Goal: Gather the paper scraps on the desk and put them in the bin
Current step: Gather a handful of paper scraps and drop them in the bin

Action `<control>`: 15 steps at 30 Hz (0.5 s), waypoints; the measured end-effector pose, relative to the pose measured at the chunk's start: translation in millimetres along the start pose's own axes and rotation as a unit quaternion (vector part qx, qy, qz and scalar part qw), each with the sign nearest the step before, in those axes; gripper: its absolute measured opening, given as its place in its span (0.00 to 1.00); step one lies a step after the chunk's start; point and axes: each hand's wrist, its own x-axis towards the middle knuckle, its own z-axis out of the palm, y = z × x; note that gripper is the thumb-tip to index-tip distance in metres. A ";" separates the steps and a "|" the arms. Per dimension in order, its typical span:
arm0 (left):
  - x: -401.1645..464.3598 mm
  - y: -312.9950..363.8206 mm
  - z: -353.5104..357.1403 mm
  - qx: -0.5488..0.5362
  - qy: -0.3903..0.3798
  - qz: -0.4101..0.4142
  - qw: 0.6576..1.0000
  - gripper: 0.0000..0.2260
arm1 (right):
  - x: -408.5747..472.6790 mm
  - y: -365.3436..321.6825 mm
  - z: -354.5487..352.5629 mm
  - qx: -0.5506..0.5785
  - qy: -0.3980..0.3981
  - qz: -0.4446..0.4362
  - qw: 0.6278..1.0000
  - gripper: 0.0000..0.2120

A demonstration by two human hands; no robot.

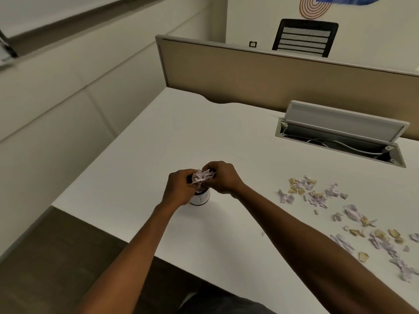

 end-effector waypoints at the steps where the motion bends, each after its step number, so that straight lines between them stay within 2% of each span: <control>1: -0.4 0.8 2.3 0.011 -0.005 0.004 1.000 0.11 | 0.4 0.8 1.1 -0.011 0.001 -0.002 1.000 0.20; 6: -4.8 -3.6 7.1 0.032 0.013 0.019 0.999 0.15 | 0.9 -0.9 3.3 -0.030 -0.001 -0.010 0.999 0.25; 10: -11.5 -13.2 9.2 -0.018 0.030 0.012 0.999 0.24 | 0.2 -4.5 8.3 -0.053 0.004 -0.038 0.998 0.19; 12: -13.4 -15.5 10.2 -0.015 0.035 0.035 0.999 0.23 | -0.9 -3.1 12.5 -0.049 0.022 -0.054 0.997 0.13; 15: -15.8 -16.1 10.8 0.001 0.042 0.063 0.997 0.21 | -3.8 -1.0 17.7 -0.027 0.036 -0.064 0.997 0.15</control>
